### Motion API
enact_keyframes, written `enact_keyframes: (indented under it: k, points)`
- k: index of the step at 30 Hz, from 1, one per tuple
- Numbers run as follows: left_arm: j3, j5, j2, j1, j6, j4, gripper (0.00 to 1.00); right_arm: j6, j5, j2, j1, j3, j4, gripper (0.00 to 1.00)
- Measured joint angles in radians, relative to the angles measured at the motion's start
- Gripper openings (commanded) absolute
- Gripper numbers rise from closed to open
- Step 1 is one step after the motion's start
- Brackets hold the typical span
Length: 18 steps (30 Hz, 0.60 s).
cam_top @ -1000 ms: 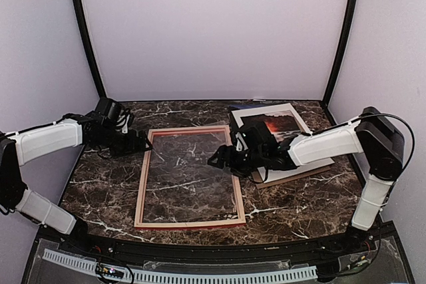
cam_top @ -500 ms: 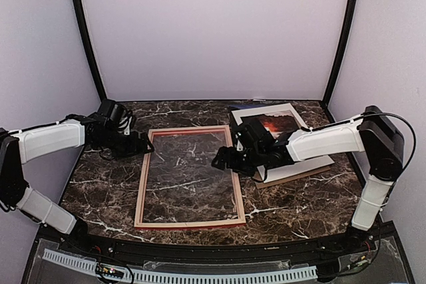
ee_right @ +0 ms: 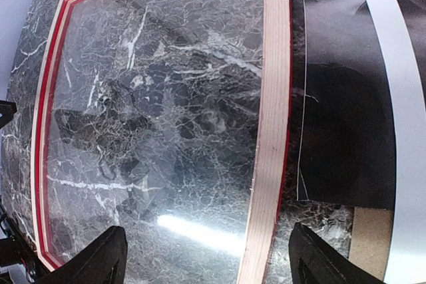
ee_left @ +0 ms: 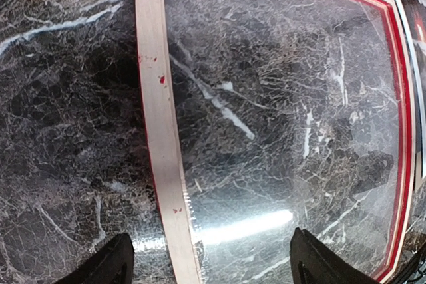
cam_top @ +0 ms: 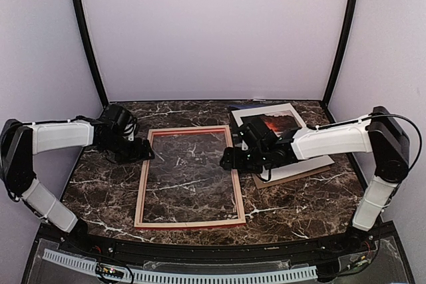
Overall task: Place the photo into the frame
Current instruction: Place the glass panel at the frame body.
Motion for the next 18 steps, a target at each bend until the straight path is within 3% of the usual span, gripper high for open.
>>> enact_keyframes:
  k: [5,11,18]
  points:
    - [0.000,-0.010,0.058,-0.001,0.008,0.000,0.70,-0.029,0.008,-0.031,0.000,-0.023,0.000,0.84]
    - [0.001,-0.034,0.117,-0.003,0.024,-0.006,0.48,-0.051,0.012,-0.050,0.000,-0.062,0.000,0.84]
    - [0.025,-0.072,0.167,-0.003,0.048,-0.030,0.37,-0.057,0.012,-0.072,-0.003,-0.115,0.000,0.84]
